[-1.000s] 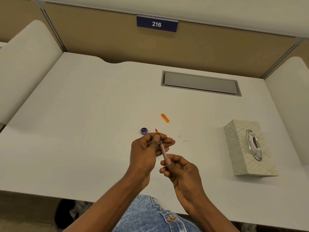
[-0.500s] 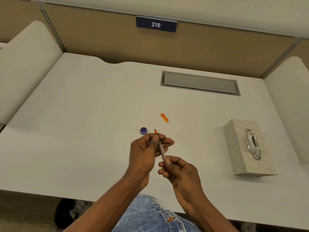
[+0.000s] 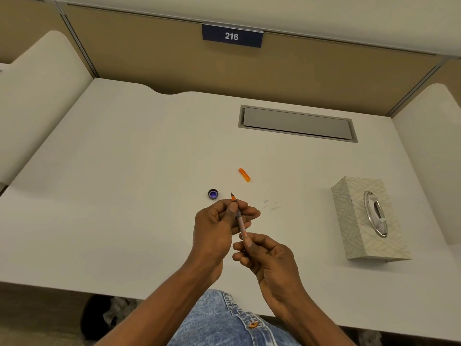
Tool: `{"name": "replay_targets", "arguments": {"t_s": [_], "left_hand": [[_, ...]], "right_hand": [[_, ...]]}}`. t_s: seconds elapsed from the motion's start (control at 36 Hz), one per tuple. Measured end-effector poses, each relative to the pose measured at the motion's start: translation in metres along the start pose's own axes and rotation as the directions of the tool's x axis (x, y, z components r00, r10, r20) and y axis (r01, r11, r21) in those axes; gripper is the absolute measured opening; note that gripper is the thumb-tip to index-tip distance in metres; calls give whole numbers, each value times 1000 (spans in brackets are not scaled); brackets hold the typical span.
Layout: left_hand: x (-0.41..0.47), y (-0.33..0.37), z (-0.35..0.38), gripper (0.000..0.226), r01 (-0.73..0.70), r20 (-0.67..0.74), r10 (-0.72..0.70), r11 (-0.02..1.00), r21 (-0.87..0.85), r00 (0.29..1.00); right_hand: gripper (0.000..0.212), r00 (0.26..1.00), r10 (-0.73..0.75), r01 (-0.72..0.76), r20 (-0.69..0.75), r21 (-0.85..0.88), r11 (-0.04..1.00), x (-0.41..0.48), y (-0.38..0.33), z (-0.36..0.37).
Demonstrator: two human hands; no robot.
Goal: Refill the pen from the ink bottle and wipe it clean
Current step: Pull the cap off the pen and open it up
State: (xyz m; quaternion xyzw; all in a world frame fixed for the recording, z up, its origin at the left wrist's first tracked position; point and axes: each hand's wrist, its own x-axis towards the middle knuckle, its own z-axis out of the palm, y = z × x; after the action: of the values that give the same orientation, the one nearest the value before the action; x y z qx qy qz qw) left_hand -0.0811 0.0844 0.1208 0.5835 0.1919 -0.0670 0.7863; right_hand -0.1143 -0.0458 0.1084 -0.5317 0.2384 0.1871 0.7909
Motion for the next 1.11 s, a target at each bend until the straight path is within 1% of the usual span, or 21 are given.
{"name": "replay_targets", "arguments": {"t_s": [0.14, 0.25, 0.42, 0.61, 0.72, 0.83, 0.97, 1.03, 1.11], "left_hand": [[0, 1, 0, 28, -6, -6, 6, 1000, 4, 1000], [0, -1, 0, 28, -2, -7, 2, 1000, -5, 1000], [1, -1, 0, 28, 6, -3, -6, 1000, 1, 1000], [2, -1, 1, 28, 1, -6, -1, 1000, 12, 1000], [2, -2, 1, 28, 8, 2, -8, 1000, 3, 1000], [4, -1, 1, 29, 11, 4, -11, 1000, 21, 1000], [7, 0, 1, 28, 0, -7, 0, 1000, 30, 1000], [7, 0, 1, 28, 1, -8, 0, 1000, 30, 1000], [8, 1, 2, 28, 12, -2, -12, 1000, 17, 1000]], "right_hand": [[37, 1000, 20, -20, 3, 9, 1000, -1, 1, 1], [30, 1000, 11, -11, 3, -7, 1000, -1, 3, 0], [36, 1000, 2, -2, -9, -11, 1000, 0, 3, -1], [32, 1000, 26, -26, -4, 22, 999, -1, 3, 0], [31, 1000, 15, -15, -1, -13, 1000, 0, 2, -1], [35, 1000, 1, -2, -20, -20, 1000, 3, 2, -3], [33, 1000, 12, -12, -2, 13, 1000, 4, 1, -1], [34, 1000, 14, -15, 5, 8, 1000, 5, 0, 0], [29, 1000, 9, -9, 3, -3, 1000, 6, 0, 0]]}}
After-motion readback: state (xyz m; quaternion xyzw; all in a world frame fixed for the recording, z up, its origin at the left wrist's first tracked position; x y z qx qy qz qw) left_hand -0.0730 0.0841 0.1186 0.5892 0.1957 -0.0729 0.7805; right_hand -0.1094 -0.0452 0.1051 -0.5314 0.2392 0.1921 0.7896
